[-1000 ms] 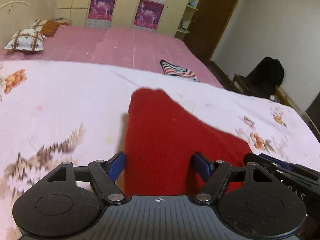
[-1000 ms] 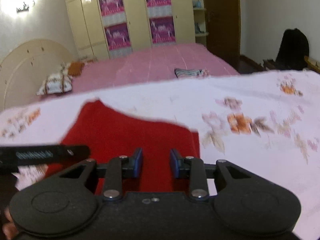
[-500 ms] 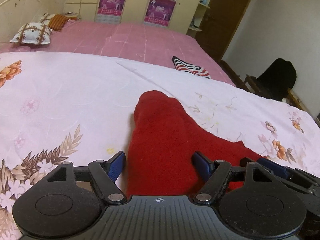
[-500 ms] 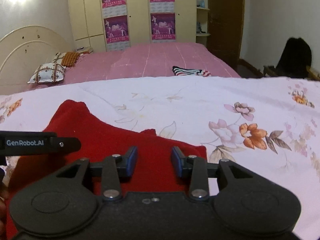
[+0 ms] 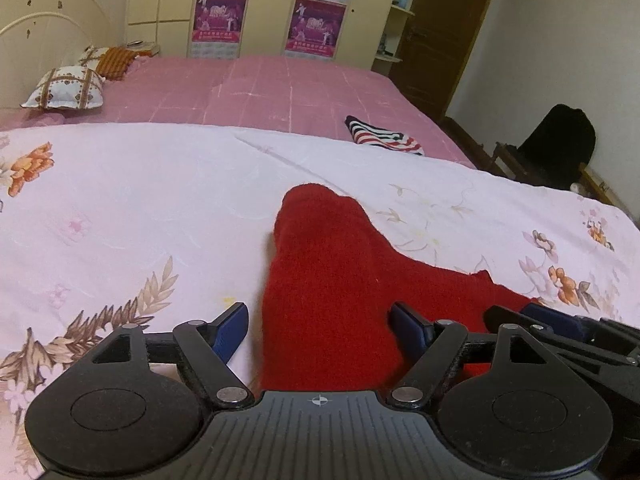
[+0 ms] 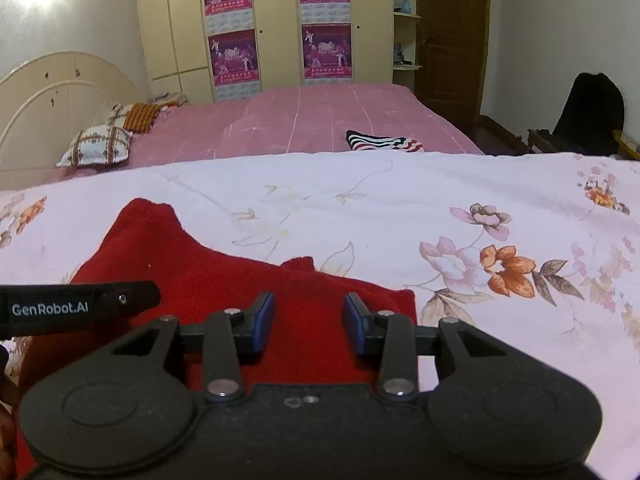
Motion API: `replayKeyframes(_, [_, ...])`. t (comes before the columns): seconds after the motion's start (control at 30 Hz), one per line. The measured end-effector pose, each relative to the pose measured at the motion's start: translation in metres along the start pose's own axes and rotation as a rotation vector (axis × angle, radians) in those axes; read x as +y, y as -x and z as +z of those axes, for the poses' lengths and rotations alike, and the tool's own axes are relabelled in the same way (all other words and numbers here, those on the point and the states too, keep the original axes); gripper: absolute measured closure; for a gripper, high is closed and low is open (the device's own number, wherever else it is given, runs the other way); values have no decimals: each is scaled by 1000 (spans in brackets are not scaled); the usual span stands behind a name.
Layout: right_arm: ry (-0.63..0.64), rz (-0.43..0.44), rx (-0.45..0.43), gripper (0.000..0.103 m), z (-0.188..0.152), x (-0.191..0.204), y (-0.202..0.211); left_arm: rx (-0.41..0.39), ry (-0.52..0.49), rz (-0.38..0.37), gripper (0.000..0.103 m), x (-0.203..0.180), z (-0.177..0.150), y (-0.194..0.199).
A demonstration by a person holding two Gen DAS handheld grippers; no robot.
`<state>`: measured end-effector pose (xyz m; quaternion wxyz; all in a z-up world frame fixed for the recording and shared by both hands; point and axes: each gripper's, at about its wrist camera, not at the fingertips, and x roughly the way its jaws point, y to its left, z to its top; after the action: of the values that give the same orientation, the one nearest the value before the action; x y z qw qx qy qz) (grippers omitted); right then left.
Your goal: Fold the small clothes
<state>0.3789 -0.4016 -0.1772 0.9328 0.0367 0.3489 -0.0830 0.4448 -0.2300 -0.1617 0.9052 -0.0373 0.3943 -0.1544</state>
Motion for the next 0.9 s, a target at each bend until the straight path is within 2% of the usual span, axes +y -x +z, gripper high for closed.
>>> replayKeyframes(0.13, [15, 1, 8, 66, 5, 3, 11, -12, -20, 11, 25, -2, 1, 12])
replayKeyframes(0.3, [1, 29, -29, 65, 5, 2, 41, -29, -34, 7, 25, -1, -3, 35])
replayKeyframes(0.57, [28, 79, -71, 65, -13, 8, 85, -54, -90, -3, 25, -3, -30, 75])
replayKeyframes(0.77, [31, 68, -29, 65, -37, 10, 80, -53, -119, -6, 25, -6, -46, 79])
replayKeyframes(0.8, [32, 63, -27, 64, -39, 9, 78, -49, -124, -2, 23, -7, -47, 78])
replayKeyframes(0.83, [38, 57, -24, 63, -41, 10, 76, -46, -121, 6, 17, -7, -47, 77])
replayKeyframes(0.9, [27, 52, -19, 63, -40, 10, 73, -37, -110, 22, 15, -7, -45, 76])
